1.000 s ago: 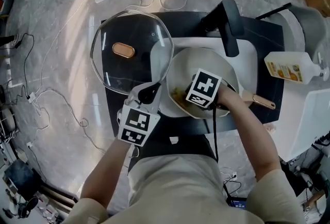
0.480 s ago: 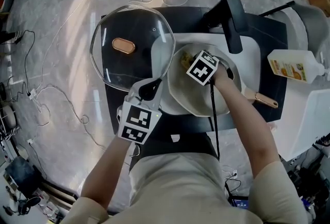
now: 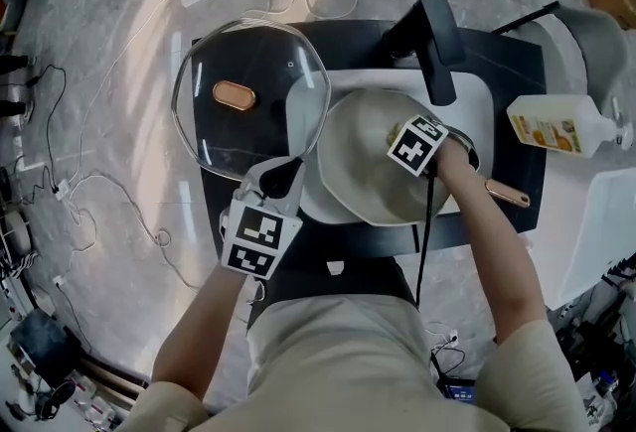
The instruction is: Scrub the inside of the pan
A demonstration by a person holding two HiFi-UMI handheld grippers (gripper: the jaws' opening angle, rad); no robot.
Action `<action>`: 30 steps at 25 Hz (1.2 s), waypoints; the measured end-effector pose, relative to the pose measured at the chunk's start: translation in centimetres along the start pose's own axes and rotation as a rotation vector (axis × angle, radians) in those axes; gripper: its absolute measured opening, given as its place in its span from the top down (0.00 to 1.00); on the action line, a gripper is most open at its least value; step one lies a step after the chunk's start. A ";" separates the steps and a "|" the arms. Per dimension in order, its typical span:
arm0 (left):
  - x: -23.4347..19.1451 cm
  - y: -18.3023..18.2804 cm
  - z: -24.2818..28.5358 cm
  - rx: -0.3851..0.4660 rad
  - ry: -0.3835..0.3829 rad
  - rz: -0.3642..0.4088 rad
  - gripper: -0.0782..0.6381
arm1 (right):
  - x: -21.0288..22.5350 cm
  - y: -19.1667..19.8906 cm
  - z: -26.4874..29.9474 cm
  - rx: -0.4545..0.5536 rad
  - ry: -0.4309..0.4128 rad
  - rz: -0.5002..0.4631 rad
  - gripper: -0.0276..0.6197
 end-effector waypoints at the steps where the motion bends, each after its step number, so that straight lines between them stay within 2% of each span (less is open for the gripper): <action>1: 0.0 0.0 0.0 -0.001 0.001 0.003 0.89 | -0.5 0.6 -0.2 -0.040 -0.019 -0.019 0.86; 5: -0.1 0.1 0.0 0.001 -0.001 0.008 0.89 | -2.7 2.4 -1.4 -0.170 -0.149 -0.045 0.86; 9: 0.0 0.2 0.3 0.008 0.000 0.005 0.89 | -5.0 3.4 -3.0 -0.196 -0.353 -0.001 0.86; 14: 0.1 0.1 0.1 0.016 0.006 0.002 0.89 | -8.7 1.4 -3.8 -0.070 -0.609 -0.001 0.86; 18: 0.3 0.1 0.3 0.019 0.012 0.008 0.89 | -10.6 -1.9 -3.7 0.074 -0.705 -0.021 0.86; 21: 0.3 0.1 0.2 0.021 0.012 0.004 0.89 | -10.7 -4.5 -3.5 0.136 -0.685 -0.015 0.86; 25: 0.6 0.3 0.3 0.016 0.019 0.008 0.89 | -9.2 -7.1 -2.8 0.193 -0.599 0.007 0.86; 27: 0.7 0.4 0.4 0.014 0.022 0.009 0.89 | -8.0 -8.0 -2.4 0.218 -0.516 0.009 0.86; 30: 0.8 0.6 0.4 0.010 0.022 0.007 0.89 | -6.0 -8.7 -2.0 0.229 -0.336 -0.046 0.86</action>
Point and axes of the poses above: the fingertips, and each gripper's own axes: z forward along the fingers, x to its right, y out of its underside, the point moved 6 cm from there along -z, backward along the fingers, and after that the axes turned 4 degrees about -y, right-handed, at the moved point
